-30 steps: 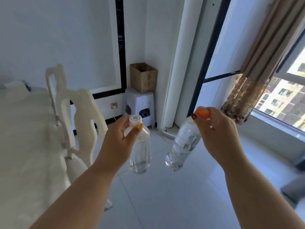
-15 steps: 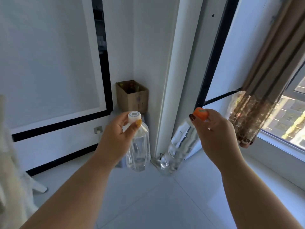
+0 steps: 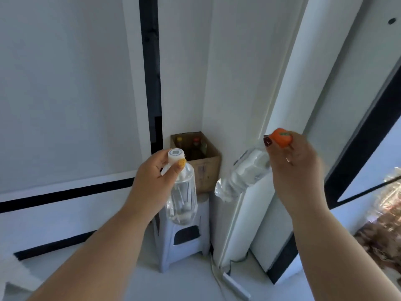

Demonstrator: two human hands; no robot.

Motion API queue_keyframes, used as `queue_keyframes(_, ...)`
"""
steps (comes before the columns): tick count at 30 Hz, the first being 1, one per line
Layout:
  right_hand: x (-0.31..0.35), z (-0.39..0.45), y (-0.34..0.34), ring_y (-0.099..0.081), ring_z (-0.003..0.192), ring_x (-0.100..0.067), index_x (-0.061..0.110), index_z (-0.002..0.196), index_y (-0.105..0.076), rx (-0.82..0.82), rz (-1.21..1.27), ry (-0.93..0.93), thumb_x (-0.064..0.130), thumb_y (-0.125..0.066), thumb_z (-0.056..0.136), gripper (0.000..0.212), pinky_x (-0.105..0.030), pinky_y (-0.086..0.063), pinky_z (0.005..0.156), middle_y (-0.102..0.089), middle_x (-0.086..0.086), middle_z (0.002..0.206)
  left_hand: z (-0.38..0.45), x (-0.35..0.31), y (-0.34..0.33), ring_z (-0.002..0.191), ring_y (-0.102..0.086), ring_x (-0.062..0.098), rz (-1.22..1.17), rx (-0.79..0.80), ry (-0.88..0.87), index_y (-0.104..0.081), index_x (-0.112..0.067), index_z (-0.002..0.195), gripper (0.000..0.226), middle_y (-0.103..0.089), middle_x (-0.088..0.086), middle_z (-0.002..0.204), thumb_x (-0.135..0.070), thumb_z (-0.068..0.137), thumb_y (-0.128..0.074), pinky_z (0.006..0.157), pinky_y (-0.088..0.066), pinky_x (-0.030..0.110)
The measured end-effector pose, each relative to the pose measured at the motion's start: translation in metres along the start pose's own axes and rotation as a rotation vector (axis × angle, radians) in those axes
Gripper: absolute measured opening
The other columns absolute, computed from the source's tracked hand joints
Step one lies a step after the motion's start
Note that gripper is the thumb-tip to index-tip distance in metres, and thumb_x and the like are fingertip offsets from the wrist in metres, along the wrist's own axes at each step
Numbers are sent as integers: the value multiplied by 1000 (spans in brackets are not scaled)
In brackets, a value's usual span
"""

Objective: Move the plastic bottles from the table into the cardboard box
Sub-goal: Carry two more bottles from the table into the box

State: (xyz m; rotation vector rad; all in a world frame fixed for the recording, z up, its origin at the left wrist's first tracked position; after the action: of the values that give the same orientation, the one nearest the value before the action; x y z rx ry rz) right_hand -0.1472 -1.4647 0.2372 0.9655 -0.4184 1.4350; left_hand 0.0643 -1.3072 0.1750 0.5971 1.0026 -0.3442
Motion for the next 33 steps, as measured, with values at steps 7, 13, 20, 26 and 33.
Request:
queue_keyframes(7, -64, 145, -119, -60, 94, 10, 36, 101, -63, 15, 122, 26, 42, -59, 90, 14, 0, -40, 69, -68, 25, 93, 146, 62, -36, 97, -60, -16, 30, -26, 38, -68, -31, 114, 20, -70, -21, 106, -34, 95, -62, 74, -41, 7)
queue_keyframes(13, -139, 232, -245, -62, 85, 14, 37, 91, -62, 99, 161, 28, 29, -62, 91, 8, -2, -42, 68, -66, 39, 89, 263, 128, -57, 98, -63, -11, 39, 40, 16, -68, -36, 108, 16, -73, -23, 99, -35, 93, -64, 77, -43, 8)
queue_keyframes(20, -246, 285, -374, -60, 93, 9, 38, 96, -61, 270, 75, -115, 28, -62, 89, 12, -18, -45, 79, -67, 23, 92, 366, 189, -89, 100, -62, -10, 25, 130, 47, -70, -28, 111, 19, -72, -18, 103, -30, 93, -66, 79, -48, 7)
queue_keyframes(26, -323, 309, -441, -63, 82, -14, 24, 92, -63, 400, -90, -164, 23, -63, 89, 3, -26, -48, 73, -67, 6, 87, 417, 253, -123, 95, -63, -12, 69, 177, 182, -69, -41, 103, 23, -72, -22, 97, -38, 81, -74, 73, -47, 3)
queue_keyframes(33, -392, 310, -497, -64, 77, -20, 24, 84, -63, 634, -183, -290, 17, -69, 84, 9, -33, -51, 69, -67, 3, 79, 442, 339, -157, 93, -61, 0, 436, 271, 305, -67, -45, 93, 22, -68, -22, 93, -43, 75, -79, 94, -51, 32)
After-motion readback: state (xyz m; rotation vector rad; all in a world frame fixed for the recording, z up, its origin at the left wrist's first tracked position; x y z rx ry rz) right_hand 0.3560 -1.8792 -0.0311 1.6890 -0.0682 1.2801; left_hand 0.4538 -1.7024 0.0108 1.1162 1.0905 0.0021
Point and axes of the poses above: each hand's wrist, its own z-axis towards the middle knuckle, its own y-axis out of the back of the hand, x = y × z, the point moved 4 cm from there along z, towards the middle knuckle
